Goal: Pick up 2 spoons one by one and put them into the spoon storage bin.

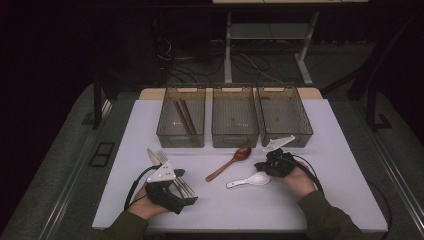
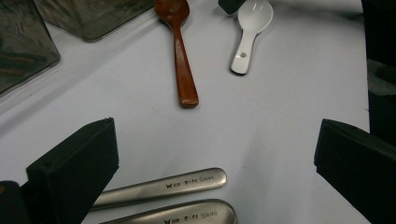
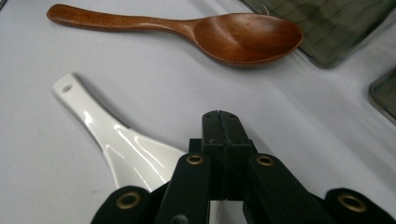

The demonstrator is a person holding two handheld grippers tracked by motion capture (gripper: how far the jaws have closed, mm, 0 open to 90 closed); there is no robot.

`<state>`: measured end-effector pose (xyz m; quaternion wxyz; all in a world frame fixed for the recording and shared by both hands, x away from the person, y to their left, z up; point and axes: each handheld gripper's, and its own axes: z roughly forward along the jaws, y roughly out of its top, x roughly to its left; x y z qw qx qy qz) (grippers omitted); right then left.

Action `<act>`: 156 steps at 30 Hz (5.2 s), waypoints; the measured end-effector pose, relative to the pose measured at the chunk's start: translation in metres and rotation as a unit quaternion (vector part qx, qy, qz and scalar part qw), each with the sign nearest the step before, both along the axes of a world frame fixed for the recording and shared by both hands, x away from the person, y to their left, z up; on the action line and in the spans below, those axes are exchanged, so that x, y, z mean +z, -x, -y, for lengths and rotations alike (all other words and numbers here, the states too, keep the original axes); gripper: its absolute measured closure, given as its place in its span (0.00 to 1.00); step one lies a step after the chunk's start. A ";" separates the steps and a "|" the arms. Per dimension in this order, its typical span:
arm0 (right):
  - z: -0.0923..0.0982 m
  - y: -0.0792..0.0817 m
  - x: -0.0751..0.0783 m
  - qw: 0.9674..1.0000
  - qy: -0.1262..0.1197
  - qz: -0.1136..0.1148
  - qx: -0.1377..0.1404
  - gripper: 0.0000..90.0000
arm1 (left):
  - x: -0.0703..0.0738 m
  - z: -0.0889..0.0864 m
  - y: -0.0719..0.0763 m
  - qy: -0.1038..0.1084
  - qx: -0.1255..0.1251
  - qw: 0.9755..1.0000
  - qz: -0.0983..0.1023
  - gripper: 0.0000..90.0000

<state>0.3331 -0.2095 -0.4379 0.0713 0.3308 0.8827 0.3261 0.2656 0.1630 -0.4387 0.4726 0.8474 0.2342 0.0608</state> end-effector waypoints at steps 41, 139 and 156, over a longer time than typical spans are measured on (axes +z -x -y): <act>0.028 0.036 -0.001 0.998 -0.051 -0.023 -0.003 0.51 | 0.000 0.000 -0.001 -0.002 0.000 1.000 0.000 0.00; 0.030 0.025 0.032 0.994 -0.099 0.046 -0.015 0.91 | -0.002 0.000 -0.002 -0.005 0.001 1.000 -0.003 0.00; 0.024 0.007 0.049 0.990 -0.117 0.073 -0.035 0.91 | -0.002 0.000 -0.002 -0.008 0.001 1.000 -0.002 0.00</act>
